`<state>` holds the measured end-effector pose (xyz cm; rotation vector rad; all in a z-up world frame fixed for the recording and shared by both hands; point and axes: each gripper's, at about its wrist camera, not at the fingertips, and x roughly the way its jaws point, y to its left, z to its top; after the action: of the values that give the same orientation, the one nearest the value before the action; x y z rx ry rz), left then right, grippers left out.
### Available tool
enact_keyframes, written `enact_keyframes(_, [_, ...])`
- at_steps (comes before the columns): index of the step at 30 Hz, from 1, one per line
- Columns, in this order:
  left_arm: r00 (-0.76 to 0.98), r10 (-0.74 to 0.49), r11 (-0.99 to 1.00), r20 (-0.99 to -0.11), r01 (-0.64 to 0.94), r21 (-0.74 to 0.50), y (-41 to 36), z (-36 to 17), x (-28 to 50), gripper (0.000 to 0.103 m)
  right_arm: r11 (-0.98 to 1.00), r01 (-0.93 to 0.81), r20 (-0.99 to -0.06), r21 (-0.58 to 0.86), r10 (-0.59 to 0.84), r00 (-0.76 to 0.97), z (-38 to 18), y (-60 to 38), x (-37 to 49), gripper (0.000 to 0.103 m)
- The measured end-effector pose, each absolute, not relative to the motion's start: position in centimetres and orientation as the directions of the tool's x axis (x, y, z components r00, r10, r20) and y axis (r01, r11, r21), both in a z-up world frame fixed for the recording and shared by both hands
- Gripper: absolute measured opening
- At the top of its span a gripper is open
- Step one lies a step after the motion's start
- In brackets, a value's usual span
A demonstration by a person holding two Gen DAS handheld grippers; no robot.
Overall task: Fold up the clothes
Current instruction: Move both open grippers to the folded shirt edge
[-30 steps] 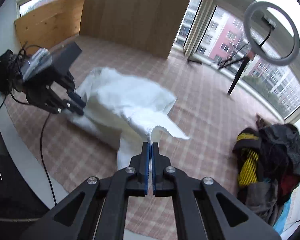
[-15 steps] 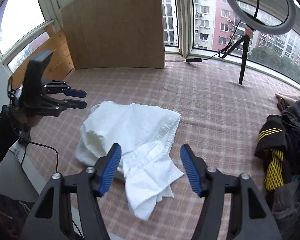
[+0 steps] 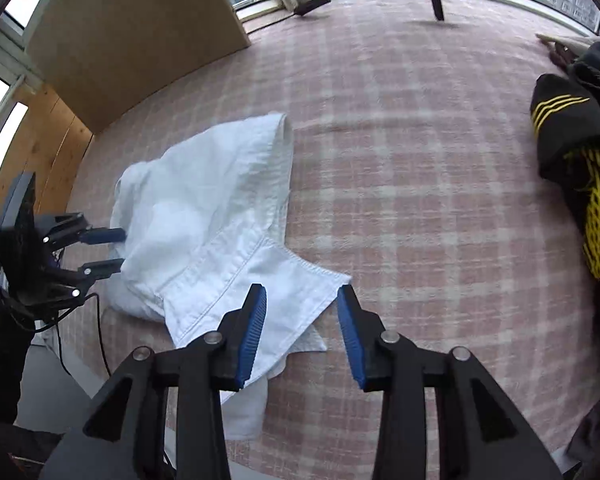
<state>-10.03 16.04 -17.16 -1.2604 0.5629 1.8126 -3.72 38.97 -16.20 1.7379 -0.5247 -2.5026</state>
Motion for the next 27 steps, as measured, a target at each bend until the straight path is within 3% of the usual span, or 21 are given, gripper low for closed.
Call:
enact_keyframes(6, [-0.148, 0.530, -0.615, -0.835, -0.744, -0.259, 16.0, -14.9, -13.7, 0.037, -0.932, 0.034, -0.824, 0.360, -0.335, -0.457, -15.3, 34.1, -8.6, 0.037])
enact_keyframes(8, [-0.142, 0.503, -0.620, -0.853, -0.747, -0.241, 17.1, -17.0, -13.9, 0.042, -0.947, 0.053, -0.864, 0.315, -0.310, -0.397, -17.1, 33.0, -9.0, 0.037])
enact_keyframes(10, [-0.126, 0.415, -0.646, -0.901, -0.738, -0.194, 17.0, -19.5, -13.7, 0.033, -0.967, 0.065, -0.914, 0.247, -0.255, -0.314, -19.1, 32.9, -8.6, 0.035])
enact_keyframes(12, [-0.129, 0.426, -0.660, -0.896, -0.722, -0.210, 14.8, -19.1, -13.3, 0.031, -0.980, 0.080, -0.952, 0.184, -0.197, -0.233, -20.9, 32.9, -8.1, 0.033])
enact_keyframes(17, [-0.199, 0.461, -0.743, -0.865, -0.619, -0.254, 9.4, -16.4, -15.3, 0.042, -0.970, -0.008, -0.927, 0.245, -0.232, -0.294, -18.1, 36.8, -9.4, 0.036])
enact_keyframes(22, [-0.192, 0.458, -0.764, -0.868, -0.585, -0.274, 10.7, -17.8, -19.8, 0.047, -0.956, -0.024, -0.868, 0.293, -0.255, -0.426, -15.4, 39.2, -13.1, 0.037])
enact_keyframes(27, [-0.141, 0.456, -0.756, -0.879, -0.582, -0.299, 11.7, -19.6, -21.8, 0.047, -0.926, -0.058, -0.886, 0.373, -0.337, -0.317, -20.0, 39.1, -15.7, 0.038])
